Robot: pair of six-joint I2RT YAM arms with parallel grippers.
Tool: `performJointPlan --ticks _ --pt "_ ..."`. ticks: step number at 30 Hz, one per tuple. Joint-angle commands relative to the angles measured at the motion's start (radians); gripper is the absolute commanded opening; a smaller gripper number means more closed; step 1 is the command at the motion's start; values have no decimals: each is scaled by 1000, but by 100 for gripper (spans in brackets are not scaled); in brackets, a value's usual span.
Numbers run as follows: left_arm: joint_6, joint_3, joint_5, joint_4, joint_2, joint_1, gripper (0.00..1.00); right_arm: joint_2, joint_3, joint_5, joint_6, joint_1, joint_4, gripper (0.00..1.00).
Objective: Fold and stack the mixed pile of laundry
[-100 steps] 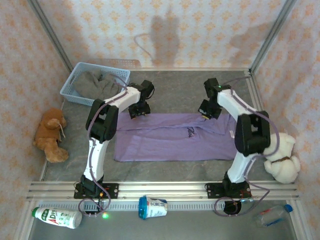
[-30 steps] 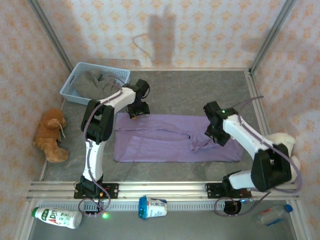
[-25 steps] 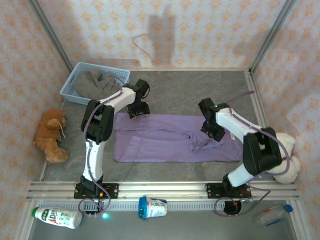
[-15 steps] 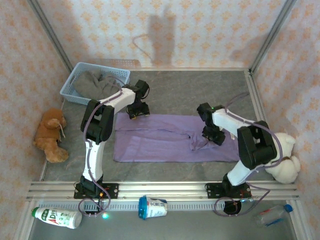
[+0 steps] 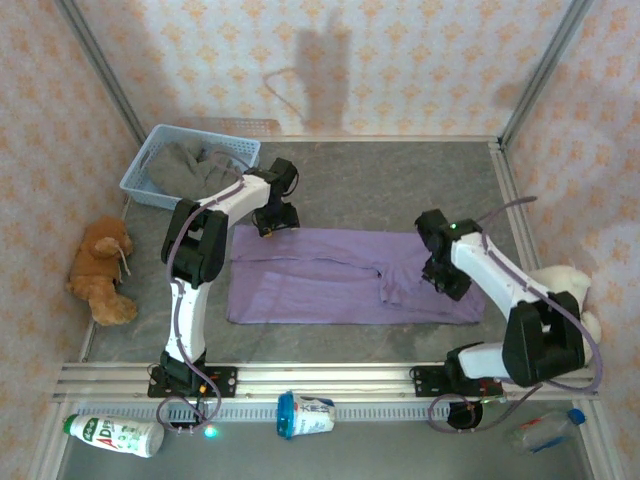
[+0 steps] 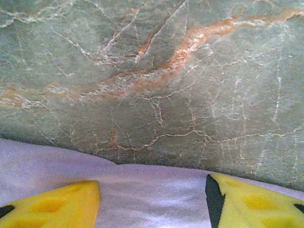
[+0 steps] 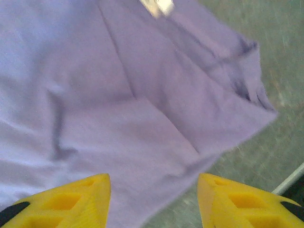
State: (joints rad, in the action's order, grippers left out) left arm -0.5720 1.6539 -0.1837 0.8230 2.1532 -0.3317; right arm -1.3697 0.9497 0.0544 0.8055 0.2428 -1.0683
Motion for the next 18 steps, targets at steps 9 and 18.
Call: performJointPlan --ticks 9,18 --pt "81 -26 47 77 -64 23 62 -250 276 -82 -236 -249 265 51" --pt "43 -98 78 28 -14 47 62 -421 338 -230 -272 -339 403 52"
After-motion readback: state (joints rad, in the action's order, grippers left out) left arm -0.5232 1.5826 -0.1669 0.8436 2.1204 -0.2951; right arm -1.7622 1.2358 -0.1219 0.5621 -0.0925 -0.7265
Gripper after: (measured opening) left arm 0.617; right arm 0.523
